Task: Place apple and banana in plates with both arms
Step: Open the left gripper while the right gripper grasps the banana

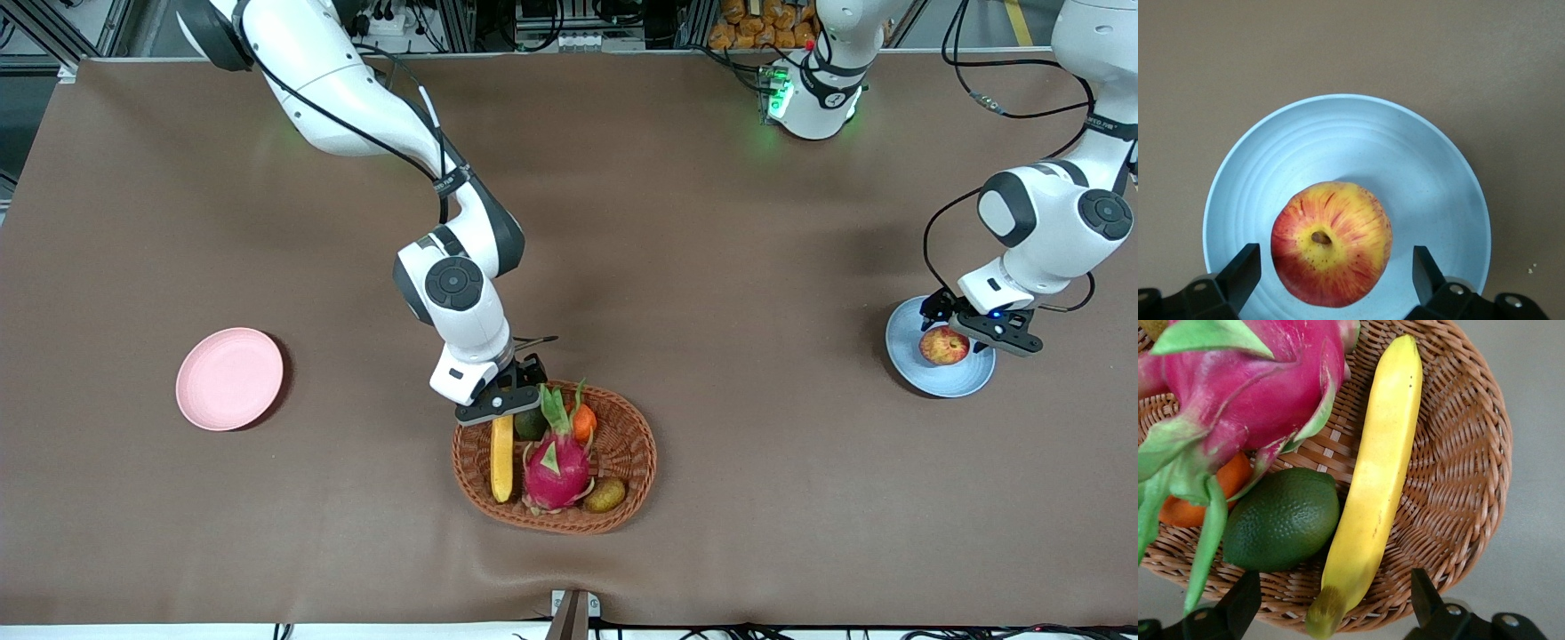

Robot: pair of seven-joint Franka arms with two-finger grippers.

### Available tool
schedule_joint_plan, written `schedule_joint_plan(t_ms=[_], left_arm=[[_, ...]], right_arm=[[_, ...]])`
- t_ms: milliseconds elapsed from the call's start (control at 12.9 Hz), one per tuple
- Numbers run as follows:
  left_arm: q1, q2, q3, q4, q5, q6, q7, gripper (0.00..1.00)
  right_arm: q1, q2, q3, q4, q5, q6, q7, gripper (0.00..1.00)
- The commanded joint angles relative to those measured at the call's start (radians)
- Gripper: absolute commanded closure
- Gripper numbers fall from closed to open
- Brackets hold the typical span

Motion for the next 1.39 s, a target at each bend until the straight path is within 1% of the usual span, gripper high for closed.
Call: schedule_joint_plan(t_ms=[0, 77, 155, 232, 309, 386, 618, 695, 773, 850, 927, 1004, 1159, 1313], left_arm=[[0.013, -0.029, -0.01, 0.0, 0.02, 0.012, 0.013, 0.0], [0.013, -0.048, -0.013, 0.011, 0.02, 0.005, 0.011, 0.0], [0.013, -0.06, -0.027, 0.026, 0.018, -0.014, 0.011, 0.0], [0.013, -0.065, -0.041, 0.054, 0.007, -0.053, 0.011, 0.0], [0.013, -0.069, -0.047, 0.086, 0.003, -0.101, 0.005, 0.0], [0.013, -0.069, -0.068, 0.136, -0.006, -0.156, 0.002, 0.0], [0.008, -0.057, -0.113, 0.326, -0.033, -0.389, -0.044, 0.0], [0.005, -0.054, -0.133, 0.394, -0.033, -0.465, -0.064, 0.0], [0.0, -0.052, -0.15, 0.449, -0.033, -0.547, -0.093, 0.0], [-0.004, -0.052, -0.16, 0.482, -0.033, -0.608, -0.127, 0.0], [-0.012, -0.054, -0.17, 0.496, -0.033, -0.644, -0.154, 0.0], [-0.015, -0.06, -0.177, 0.499, -0.031, -0.661, -0.173, 0.0], [-0.015, -0.061, -0.2, 0.526, -0.031, -0.705, -0.193, 0.0], [-0.03, -0.069, -0.22, 0.566, -0.031, -0.77, -0.249, 0.0]], right_arm=[[0.011, 0.012, -0.008, 0.021, -0.032, 0.001, 0.018, 0.2], [0.011, 0.012, -0.008, 0.021, -0.032, 0.001, 0.018, 0.36], [0.011, 0.012, -0.008, 0.021, -0.032, 0.001, 0.018, 0.46], [0.011, 0.012, -0.008, 0.021, -0.032, 0.001, 0.018, 0.49], [0.012, 0.012, -0.008, 0.019, -0.032, 0.001, 0.02, 0.49], [0.015, 0.013, -0.008, 0.018, -0.032, 0.001, 0.02, 0.49], [0.022, 0.016, -0.008, 0.016, -0.042, 0.001, 0.018, 0.49], [0.02, 0.016, -0.008, 0.016, -0.065, 0.001, 0.017, 0.55], [0.017, 0.016, -0.008, 0.016, -0.087, 0.001, 0.017, 0.66], [0.015, 0.016, -0.008, 0.016, -0.096, 0.001, 0.017, 0.73], [0.015, 0.016, -0.008, 0.015, -0.097, -0.001, 0.017, 0.73], [0.014, 0.015, -0.008, 0.015, -0.098, -0.001, 0.015, 0.79], [0.009, 0.01, -0.008, 0.016, -0.102, -0.005, 0.011, 1.0], [0.005, -0.003, -0.008, 0.021, -0.101, -0.013, 0.012, 1.0]])
